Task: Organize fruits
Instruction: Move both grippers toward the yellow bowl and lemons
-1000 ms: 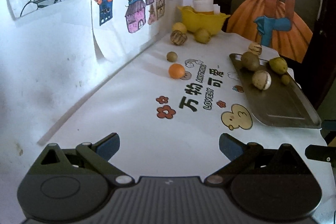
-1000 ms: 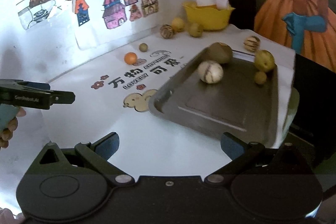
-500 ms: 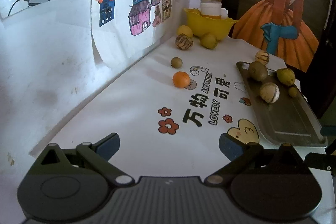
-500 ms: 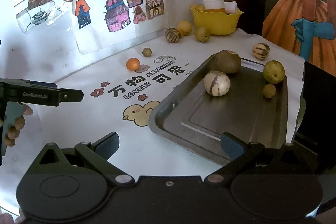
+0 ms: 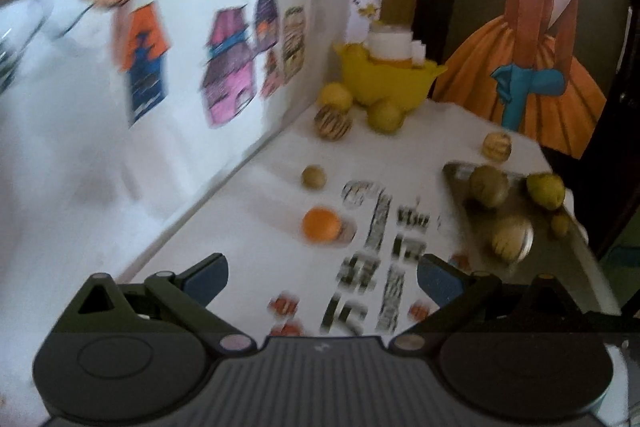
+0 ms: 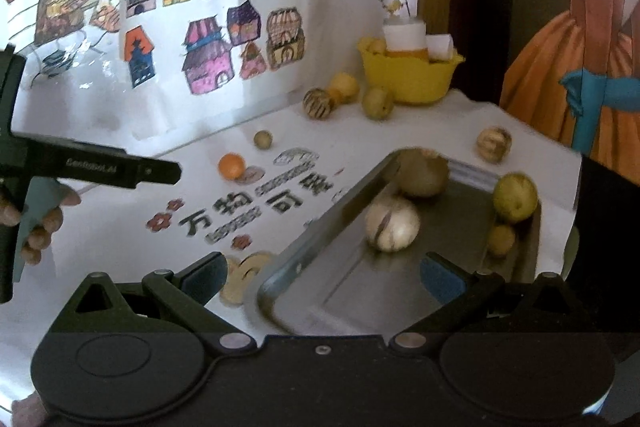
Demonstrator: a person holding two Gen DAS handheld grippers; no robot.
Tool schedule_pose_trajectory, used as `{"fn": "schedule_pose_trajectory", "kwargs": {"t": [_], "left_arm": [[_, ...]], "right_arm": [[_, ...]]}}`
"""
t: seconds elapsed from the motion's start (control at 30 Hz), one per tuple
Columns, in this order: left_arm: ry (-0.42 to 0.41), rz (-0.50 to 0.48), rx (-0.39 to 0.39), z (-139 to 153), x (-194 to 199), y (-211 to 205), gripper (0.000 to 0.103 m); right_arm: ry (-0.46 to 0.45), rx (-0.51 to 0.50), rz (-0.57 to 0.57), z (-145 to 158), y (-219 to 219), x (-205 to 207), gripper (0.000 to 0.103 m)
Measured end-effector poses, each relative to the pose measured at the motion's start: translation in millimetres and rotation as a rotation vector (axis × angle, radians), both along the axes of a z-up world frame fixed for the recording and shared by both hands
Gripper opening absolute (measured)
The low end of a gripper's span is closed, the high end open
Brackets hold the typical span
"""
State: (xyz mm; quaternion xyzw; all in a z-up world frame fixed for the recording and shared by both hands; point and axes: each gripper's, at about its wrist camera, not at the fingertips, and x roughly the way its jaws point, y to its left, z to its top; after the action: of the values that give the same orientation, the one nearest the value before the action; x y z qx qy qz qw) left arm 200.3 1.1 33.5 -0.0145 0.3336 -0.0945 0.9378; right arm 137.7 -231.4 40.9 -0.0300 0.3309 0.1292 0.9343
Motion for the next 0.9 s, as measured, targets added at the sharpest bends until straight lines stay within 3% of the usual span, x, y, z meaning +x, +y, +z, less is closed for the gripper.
{"fn": "schedule_pose_trajectory", "kwargs": {"t": [0.37,0.63,0.9], "left_arm": [[-0.108,-0.055,-0.024,20.8,96.0,-67.7,0.103],[-0.127,-0.108,-0.03,2.5,173.0,-105.2,0.103],[-0.127,-0.144,-0.032,-21.5,230.7,-131.7,0.103]], "right_arm": [[-0.086,-0.003,-0.08,35.7,-49.3,77.7,0.102],[-0.096,-0.03,-0.207,21.7,-90.0,154.9,0.102],[-0.012,0.008,-0.326,-7.9,-116.1,222.6,0.102]]}}
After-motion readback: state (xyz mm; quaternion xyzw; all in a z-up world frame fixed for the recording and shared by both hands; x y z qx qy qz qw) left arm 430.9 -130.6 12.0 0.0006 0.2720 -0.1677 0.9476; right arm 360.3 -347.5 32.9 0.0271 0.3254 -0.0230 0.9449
